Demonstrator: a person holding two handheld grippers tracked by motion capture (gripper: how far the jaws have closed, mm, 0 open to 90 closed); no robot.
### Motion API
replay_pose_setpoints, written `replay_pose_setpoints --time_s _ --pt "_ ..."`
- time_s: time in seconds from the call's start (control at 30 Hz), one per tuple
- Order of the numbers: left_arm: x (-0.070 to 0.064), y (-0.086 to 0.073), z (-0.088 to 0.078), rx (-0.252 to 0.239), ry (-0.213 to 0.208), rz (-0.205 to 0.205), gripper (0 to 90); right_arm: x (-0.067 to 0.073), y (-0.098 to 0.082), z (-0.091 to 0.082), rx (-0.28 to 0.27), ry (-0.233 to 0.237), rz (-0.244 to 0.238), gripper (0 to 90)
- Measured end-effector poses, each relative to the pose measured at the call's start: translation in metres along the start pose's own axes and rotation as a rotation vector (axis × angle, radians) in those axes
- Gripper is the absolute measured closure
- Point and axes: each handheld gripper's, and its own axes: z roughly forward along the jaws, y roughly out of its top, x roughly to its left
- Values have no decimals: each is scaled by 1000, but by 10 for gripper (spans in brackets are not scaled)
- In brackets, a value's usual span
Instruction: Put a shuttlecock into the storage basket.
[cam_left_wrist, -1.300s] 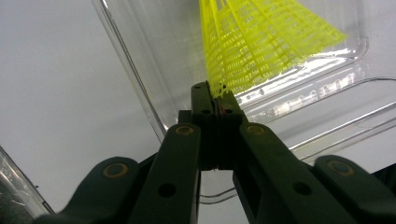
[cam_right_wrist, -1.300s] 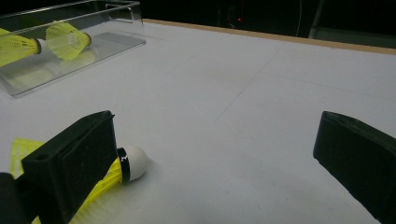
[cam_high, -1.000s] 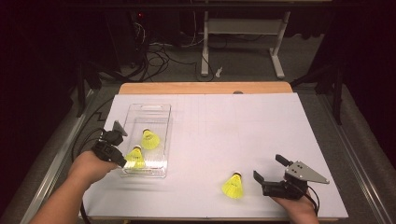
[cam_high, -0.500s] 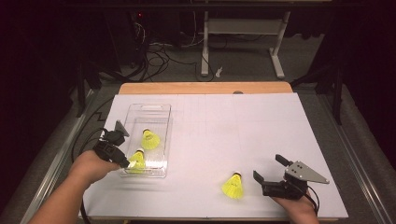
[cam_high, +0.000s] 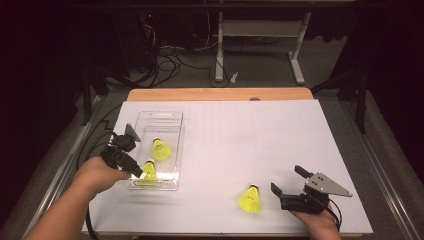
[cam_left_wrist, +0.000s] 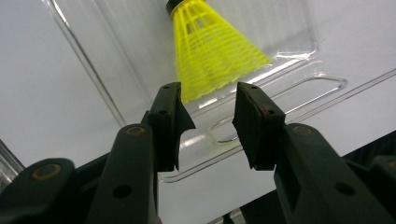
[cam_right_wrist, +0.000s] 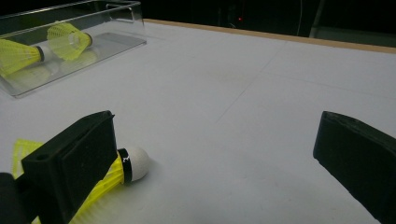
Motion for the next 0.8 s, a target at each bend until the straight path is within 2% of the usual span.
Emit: replay_pose_setpoints --time_s 0.17,0.53,0.7,0.8 --pt "-7 6 -3 -3 13 5 553 0 0 -1 0 1 4 2" --pt "-14 14 -12 -11 12 13 415 -1 1 -3 -8 0 4 2" --pt "-18 17 -16 -27 18 16 333 1 1 -3 -10 8 2 3" --pt "-20 19 -15 -20 17 17 270 4 2 -4 -17 15 5 6"
